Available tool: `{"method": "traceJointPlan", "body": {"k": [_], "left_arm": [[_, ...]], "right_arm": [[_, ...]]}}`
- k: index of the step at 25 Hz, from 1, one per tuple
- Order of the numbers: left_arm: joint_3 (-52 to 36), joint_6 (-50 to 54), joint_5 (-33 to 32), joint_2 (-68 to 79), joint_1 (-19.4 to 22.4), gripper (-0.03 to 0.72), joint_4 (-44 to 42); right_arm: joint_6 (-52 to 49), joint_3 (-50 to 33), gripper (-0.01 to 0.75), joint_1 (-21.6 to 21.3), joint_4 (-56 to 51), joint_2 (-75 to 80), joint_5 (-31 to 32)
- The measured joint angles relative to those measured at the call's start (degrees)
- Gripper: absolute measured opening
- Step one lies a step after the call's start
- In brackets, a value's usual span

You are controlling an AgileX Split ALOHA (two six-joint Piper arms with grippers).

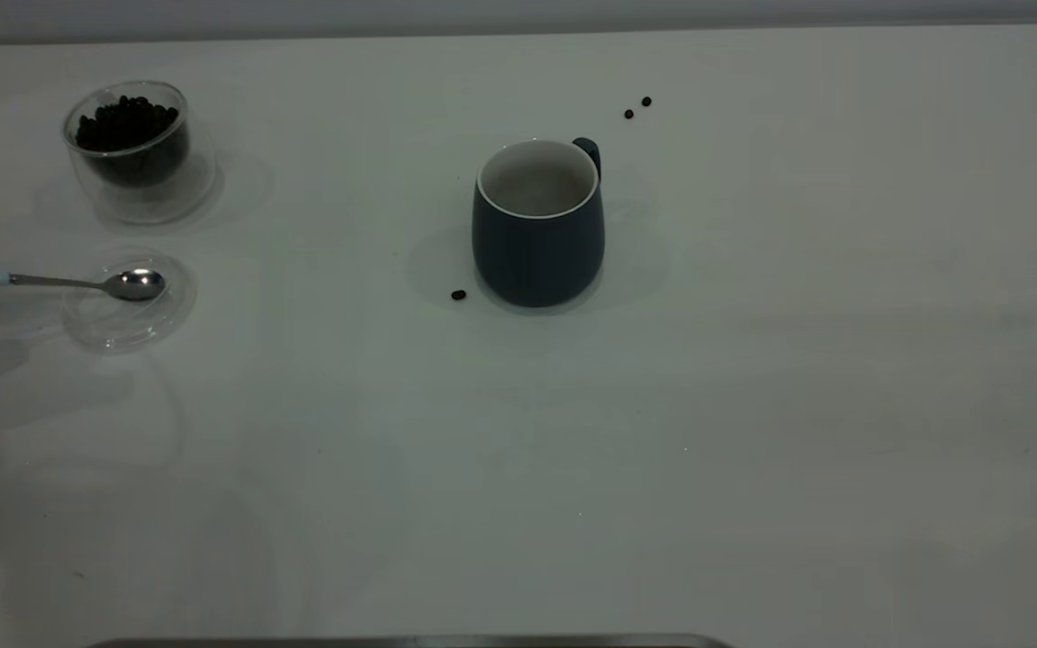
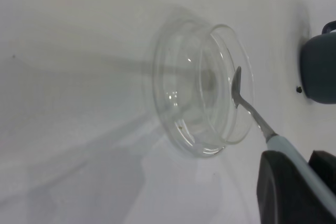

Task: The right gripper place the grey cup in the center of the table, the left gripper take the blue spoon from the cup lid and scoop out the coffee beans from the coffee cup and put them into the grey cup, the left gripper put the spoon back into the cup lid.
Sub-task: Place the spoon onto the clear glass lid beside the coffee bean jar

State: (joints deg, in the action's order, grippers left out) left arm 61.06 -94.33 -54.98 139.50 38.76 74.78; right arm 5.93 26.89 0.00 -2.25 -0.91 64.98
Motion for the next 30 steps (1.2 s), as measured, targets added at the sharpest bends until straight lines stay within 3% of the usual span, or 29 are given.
{"method": "traceJointPlan", "body": {"k": [13,23,30], "left_arm": [[0.0,0.0,0.1,0.0,0.0,0.141,1.5],[0.0,0.2,1.3,0.0,0.0,0.281,2.6],[0.0,0.2,1.4,0.0,0.0,0.335,2.7]], "right_arm": [[0.0,0.0,0.461,0.0,0.0,0.0,0.0],[0.0,0.0,0.461,0.0,0.0,0.0,0.0],[0.0,0.0,0.461,0.0,0.0,0.0,0.0]]}}
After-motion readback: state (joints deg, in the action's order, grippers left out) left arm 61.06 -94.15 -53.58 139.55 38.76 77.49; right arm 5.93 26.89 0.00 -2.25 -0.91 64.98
